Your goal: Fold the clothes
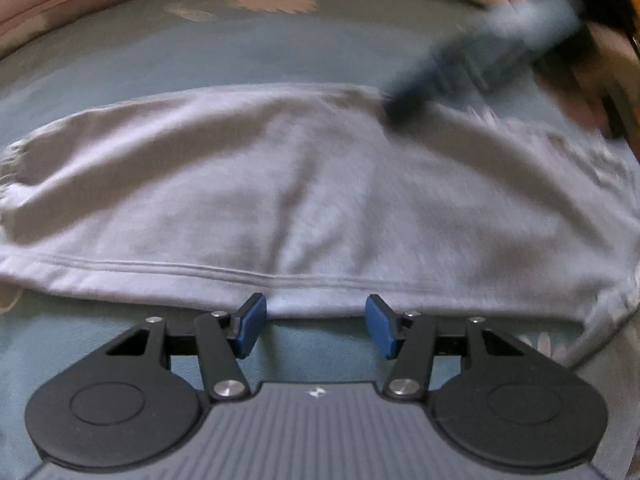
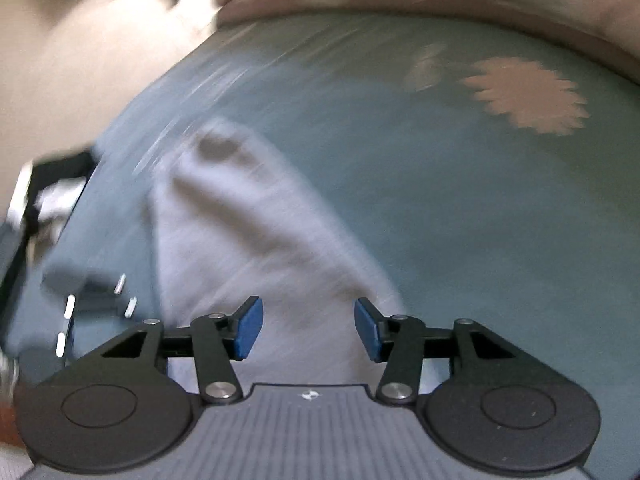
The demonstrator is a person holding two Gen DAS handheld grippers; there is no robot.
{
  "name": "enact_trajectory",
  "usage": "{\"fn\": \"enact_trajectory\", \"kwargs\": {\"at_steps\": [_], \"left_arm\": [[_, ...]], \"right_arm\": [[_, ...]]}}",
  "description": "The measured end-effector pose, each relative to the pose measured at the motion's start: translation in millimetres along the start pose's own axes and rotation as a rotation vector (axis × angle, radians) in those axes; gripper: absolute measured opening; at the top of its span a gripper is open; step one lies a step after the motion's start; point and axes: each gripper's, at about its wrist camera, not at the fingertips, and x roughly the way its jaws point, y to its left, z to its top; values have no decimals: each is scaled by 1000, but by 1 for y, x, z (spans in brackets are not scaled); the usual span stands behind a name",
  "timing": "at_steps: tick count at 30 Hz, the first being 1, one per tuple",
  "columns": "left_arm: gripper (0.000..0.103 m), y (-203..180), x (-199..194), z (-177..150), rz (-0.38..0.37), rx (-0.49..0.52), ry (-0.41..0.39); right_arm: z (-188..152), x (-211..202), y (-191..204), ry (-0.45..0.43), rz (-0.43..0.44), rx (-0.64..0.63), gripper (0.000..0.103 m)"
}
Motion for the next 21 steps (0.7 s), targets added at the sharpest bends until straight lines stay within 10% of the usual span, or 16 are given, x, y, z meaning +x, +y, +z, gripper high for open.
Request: {"fn": "enact_trajectory", "kwargs": {"at_steps": [9, 21], "left_arm": [[54, 48, -4, 21, 24, -215, -210], [57, 44, 0, 6, 133, -78, -93]], "right_arm": [[-52, 51, 84, 112, 62, -86, 55], [-55, 29, 86, -4, 6, 104, 67]]}}
